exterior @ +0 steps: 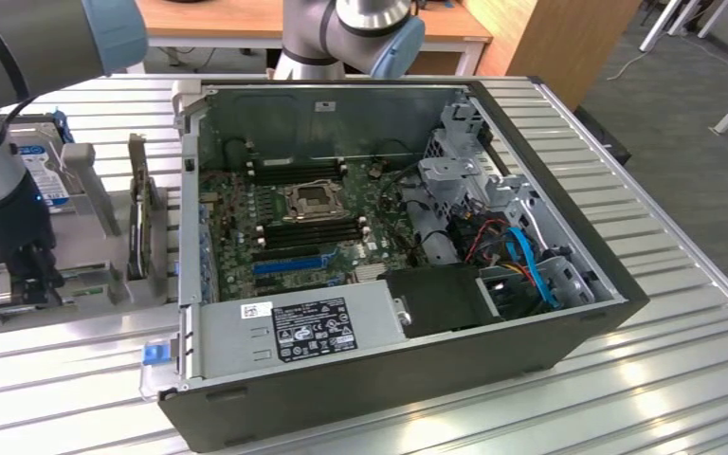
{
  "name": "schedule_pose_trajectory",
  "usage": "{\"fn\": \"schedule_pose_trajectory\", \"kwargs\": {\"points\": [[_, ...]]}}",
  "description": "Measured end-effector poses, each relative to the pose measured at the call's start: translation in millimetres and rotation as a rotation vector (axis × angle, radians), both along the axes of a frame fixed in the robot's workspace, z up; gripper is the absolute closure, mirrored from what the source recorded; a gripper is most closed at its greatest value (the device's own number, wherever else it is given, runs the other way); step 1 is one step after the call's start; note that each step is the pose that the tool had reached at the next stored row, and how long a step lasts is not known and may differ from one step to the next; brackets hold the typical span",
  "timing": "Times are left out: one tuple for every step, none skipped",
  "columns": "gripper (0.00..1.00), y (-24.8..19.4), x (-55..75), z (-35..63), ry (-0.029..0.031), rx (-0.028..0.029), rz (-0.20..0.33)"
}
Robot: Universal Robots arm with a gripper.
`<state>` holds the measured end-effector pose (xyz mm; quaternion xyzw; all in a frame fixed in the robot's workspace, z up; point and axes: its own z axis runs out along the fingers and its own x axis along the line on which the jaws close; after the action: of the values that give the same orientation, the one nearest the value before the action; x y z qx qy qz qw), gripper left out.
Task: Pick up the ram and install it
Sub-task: 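Pick up the ram and move it above insertion slot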
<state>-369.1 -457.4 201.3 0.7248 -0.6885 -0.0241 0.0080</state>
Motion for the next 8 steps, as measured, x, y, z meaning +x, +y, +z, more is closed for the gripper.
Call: {"fn": "schedule_pose_trajectory", "kwargs": {"points": [[0.69,0.0,0.4,0.1,0.0001,-0.0001,0.0],[0.69,-0.1,0.7,0.1,0.0002,-0.0002,0.0],[0.69,-0.1,1.0,0.1,0.0002,-0.0001,0.0],[0.69,-0.1,1.5,0.1,0.0002,-0.0001,0.0],[0.69,-0.2,2.1,0.1,0.0003,-0.0002,0.0],[0.69,-0.2,2.8,0.1,0.0003,-0.0002,0.0],[0.69,-0.3,3.4,0.1,0.0003,-0.0001,0.0],[0.69,-0.3,3.7,0.0,0.0002,-0.0001,0.0]]}}
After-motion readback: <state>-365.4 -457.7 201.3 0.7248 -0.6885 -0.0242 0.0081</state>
